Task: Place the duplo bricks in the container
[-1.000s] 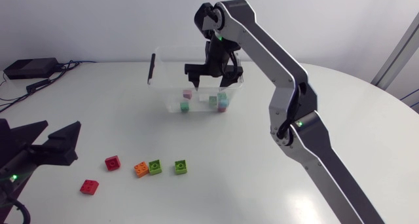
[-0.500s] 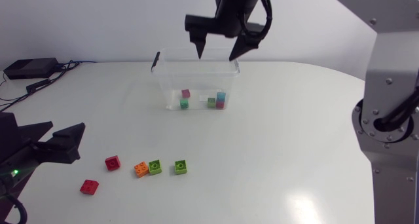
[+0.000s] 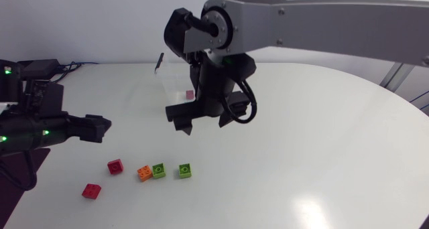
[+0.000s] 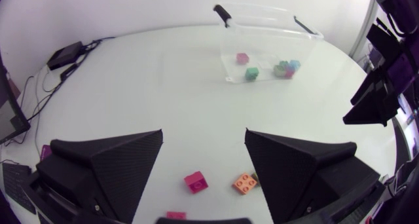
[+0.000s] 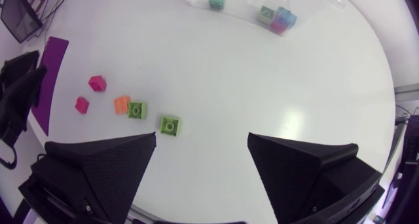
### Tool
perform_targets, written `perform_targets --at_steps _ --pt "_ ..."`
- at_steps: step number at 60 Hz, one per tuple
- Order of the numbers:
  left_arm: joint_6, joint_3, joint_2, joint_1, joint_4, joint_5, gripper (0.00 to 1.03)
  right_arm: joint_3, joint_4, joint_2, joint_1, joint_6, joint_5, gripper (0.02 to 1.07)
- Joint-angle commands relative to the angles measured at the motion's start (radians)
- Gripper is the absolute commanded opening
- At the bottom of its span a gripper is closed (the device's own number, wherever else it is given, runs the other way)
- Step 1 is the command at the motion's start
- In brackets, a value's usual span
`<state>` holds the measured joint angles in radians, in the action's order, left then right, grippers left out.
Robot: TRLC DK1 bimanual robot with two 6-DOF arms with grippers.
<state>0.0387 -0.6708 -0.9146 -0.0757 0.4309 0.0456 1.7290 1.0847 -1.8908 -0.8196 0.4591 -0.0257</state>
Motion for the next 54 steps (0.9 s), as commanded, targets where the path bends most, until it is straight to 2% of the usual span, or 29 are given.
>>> perform_targets --at_steps 1,4,11,17,22,31,34,36,38,42,45,47,51,54 --pt "0.032 -0.036 -0.069 0.017 0.012 0.063 0.75 -0.101 -0.065 0.035 -0.013 -0.027 0.029 1.03" --pt "0.044 -0.047 -0.119 0.037 0.008 0.120 0.70 -0.143 -0.100 0.047 -0.021 -0.046 0.041 1.03" --pt "0.084 -0.076 -0.245 0.085 0.008 0.218 0.70 -0.197 -0.152 0.050 -0.039 -0.089 0.070 1.03" --pt "0.144 -0.061 -0.293 0.085 -0.026 0.254 0.70 -0.258 -0.255 0.071 -0.061 -0.128 0.089 1.03" --pt "0.216 -0.030 -0.296 0.065 -0.044 0.275 0.70 -0.269 -0.284 0.070 -0.070 -0.157 0.087 1.03" --pt "0.383 -0.021 -0.359 0.017 -0.049 0.272 0.70 -0.232 -0.275 0.052 -0.084 -0.246 0.073 1.03" --pt "0.532 -0.023 -0.369 0.001 -0.017 0.275 0.70 -0.128 -0.146 -0.010 -0.085 -0.405 0.064 1.02" --pt "0.624 -0.023 -0.369 -0.012 0.023 0.277 0.70 -0.040 -0.017 -0.071 -0.089 -0.539 0.012 1.02" --pt "0.639 -0.021 -0.369 -0.007 0.035 0.284 0.70 0.003 0.057 -0.116 -0.090 -0.540 -0.043 1.02" --pt "0.681 -0.010 -0.386 -0.010 0.040 0.320 0.70 -0.022 0.026 -0.113 -0.082 -0.565 -0.019 1.02" --pt "0.698 -0.013 -0.417 -0.010 0.042 0.320 0.70 -0.048 0.018 -0.103 -0.075 -0.606 0.070 1.02" --pt "0.707 -0.015 -0.431 -0.012 0.051 0.320 0.70 -0.054 0.021 -0.102 -0.075 -0.614 0.095 1.02" --pt "0.728 -0.015 -0.466 -0.006 0.046 0.321 0.71 -0.106 -0.060 -0.076 -0.079 -0.628 0.104 1.02" --pt "0.731 -0.016 -0.500 -0.009 0.048 0.321 0.70 -0.109 -0.075 -0.076 -0.078 -0.634 0.125 1.02"
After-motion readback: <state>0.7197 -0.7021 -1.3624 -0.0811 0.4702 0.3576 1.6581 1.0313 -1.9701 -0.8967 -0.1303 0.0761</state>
